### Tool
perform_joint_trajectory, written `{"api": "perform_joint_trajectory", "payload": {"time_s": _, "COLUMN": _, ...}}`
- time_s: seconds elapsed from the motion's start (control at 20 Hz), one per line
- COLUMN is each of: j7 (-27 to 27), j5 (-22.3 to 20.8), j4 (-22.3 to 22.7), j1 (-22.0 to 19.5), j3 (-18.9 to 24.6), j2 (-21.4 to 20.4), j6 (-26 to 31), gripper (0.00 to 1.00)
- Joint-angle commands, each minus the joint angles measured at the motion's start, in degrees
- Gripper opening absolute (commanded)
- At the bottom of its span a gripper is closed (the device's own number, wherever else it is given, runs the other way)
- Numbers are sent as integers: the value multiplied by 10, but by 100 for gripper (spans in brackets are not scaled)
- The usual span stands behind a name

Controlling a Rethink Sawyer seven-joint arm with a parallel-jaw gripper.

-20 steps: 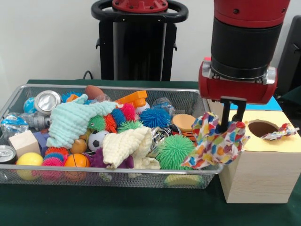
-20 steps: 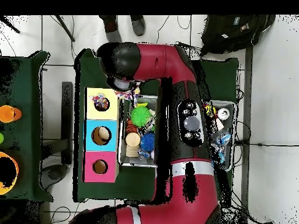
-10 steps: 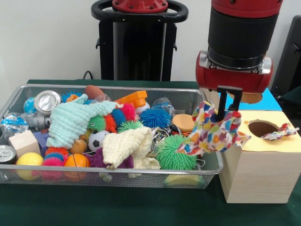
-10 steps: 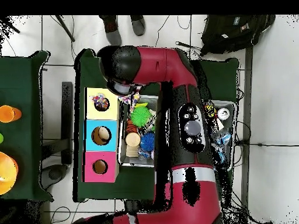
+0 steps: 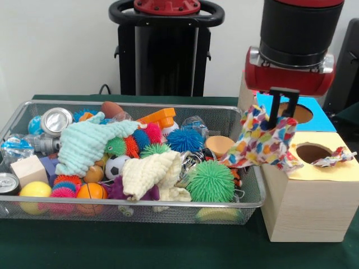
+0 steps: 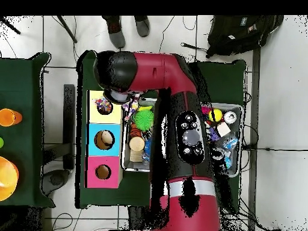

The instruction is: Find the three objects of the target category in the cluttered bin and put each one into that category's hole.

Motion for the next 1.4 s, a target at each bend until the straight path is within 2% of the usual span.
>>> {"api": "perform_joint_trajectory", "payload": {"time_s": 0.05, "j7": 116, "j5": 31, "j4": 75, "j1": 19, "j3": -15, "j2": -13, "j6": 73, "gripper": 0}}
{"api": "perform_joint_trajectory", "payload": {"time_s": 0.75, "j7": 144, "j5": 79, "j4": 127, "j1": 67, "j3": -48, "j2": -34, "j6": 35, "gripper": 0}}
{"api": "perform_joint_trajectory", "payload": {"time_s": 1.4, "j7": 95, "j5": 84, "j4": 170, "j1": 69, "j3": -61, "j2": -44, "j6": -19, "gripper": 0}}
